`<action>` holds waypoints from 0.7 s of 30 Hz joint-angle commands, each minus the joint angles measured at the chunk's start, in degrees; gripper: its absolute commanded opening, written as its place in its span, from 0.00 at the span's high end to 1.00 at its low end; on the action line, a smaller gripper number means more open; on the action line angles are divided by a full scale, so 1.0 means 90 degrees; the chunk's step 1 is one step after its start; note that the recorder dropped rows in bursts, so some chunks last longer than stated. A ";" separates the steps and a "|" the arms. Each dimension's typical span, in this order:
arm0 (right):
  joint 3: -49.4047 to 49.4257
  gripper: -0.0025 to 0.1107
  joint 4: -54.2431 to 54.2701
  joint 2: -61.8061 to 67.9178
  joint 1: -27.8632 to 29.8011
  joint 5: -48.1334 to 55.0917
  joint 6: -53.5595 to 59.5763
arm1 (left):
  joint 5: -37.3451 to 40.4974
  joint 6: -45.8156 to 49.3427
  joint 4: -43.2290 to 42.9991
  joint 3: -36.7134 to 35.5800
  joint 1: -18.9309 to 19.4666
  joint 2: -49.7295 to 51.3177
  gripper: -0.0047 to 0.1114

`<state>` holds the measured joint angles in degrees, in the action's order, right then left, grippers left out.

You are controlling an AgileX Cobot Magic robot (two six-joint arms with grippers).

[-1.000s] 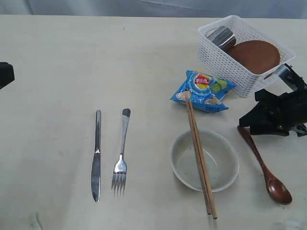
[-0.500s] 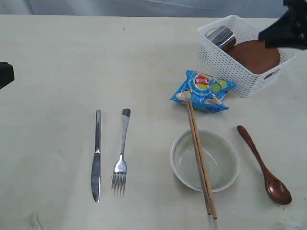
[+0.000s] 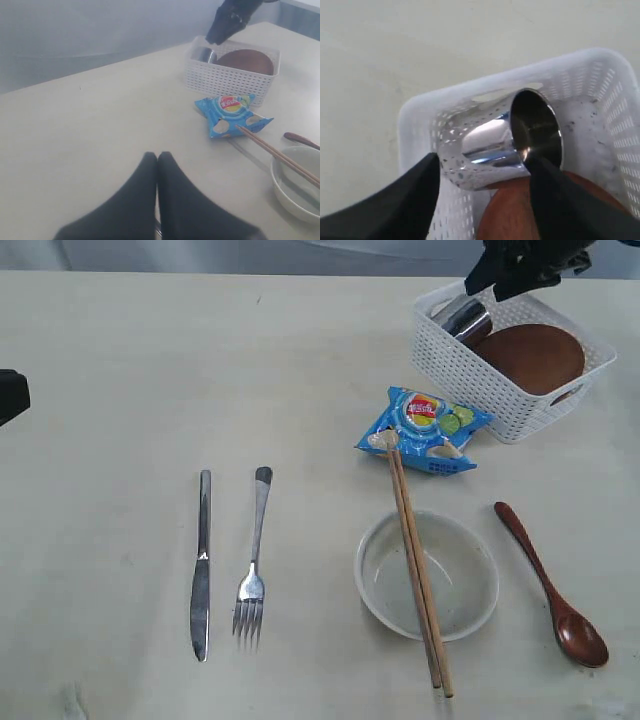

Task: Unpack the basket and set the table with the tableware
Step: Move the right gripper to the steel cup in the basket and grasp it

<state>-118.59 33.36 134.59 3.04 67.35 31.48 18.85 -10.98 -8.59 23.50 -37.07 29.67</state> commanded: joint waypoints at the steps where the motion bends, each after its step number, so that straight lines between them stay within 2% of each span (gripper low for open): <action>1: -0.0067 0.51 -0.0054 0.0263 0.0004 -0.0001 0.0324 | -0.0065 -0.0124 0.0000 0.0027 -0.0023 -0.0033 0.96; 11: -0.0067 0.51 0.0039 0.0489 0.0004 -0.0554 0.0915 | -0.0065 -0.0124 0.0000 0.0027 -0.0023 -0.0033 0.96; 15: -0.0067 0.51 0.0519 0.0489 0.0004 -0.0503 0.1173 | -0.0065 -0.0124 0.0000 0.0027 -0.0023 -0.0033 0.96; 21: -0.0067 0.51 0.0589 0.0489 -0.0001 -0.0464 0.1160 | -0.0065 -0.0124 0.0000 0.0027 -0.0023 -0.0033 0.96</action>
<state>-118.86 37.87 139.06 2.99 63.10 41.35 18.85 -11.77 -8.59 23.50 -37.07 29.67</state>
